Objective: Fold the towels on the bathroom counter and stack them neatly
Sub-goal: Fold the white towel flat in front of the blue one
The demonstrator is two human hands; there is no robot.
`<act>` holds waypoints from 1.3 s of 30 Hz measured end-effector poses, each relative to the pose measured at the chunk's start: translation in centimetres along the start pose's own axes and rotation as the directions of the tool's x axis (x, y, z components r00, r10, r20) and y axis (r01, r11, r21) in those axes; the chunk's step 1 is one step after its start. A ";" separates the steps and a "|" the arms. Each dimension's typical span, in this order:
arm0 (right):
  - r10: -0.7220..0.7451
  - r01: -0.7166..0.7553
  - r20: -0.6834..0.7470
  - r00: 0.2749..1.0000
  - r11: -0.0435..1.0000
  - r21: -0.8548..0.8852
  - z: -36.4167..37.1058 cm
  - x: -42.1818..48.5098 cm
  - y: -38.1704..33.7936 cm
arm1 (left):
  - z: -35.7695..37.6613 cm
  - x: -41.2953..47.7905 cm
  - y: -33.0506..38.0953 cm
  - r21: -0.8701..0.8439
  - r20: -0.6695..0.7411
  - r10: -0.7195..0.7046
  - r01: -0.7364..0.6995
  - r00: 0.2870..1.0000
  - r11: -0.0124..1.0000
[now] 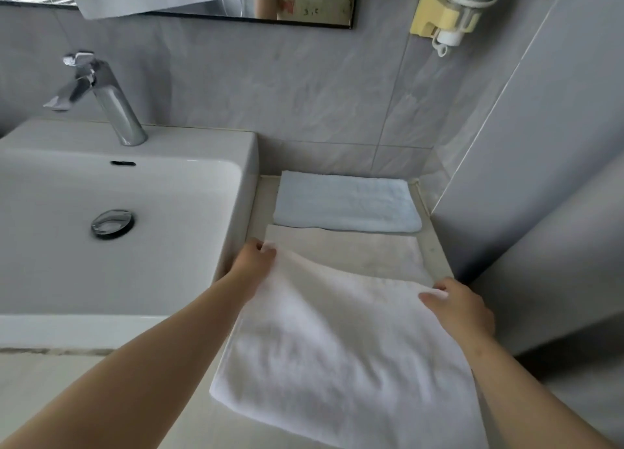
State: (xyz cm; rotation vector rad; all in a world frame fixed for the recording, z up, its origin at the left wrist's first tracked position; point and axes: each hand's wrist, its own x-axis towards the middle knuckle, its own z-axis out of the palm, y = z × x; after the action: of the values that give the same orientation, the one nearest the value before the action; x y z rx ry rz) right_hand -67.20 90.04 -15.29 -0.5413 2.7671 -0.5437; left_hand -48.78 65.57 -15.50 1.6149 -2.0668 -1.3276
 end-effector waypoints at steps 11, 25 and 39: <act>0.108 0.005 -0.166 0.980 0.825 0.565 0.1 2.1 -2.2 | 0.0 0.7 2.3 -0.235 -0.064 -0.043 0.026 0.997 0.972; 0.082 -0.021 -0.080 0.993 0.820 0.572 2.4 9.0 -4.1 | 2.1 6.2 1.9 -0.269 -0.038 -0.192 0.175 0.981 0.947; 0.059 -0.047 -0.011 0.998 0.881 0.472 3.8 2.8 0.7 | 3.0 -1.2 -4.3 0.023 -0.101 -0.122 0.125 0.987 0.992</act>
State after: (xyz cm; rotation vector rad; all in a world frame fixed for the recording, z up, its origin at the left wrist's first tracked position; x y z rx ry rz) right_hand -68.69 88.38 -19.47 -0.3415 2.5214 -1.1727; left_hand -47.30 68.11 -20.03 1.8096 -1.9667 -1.2318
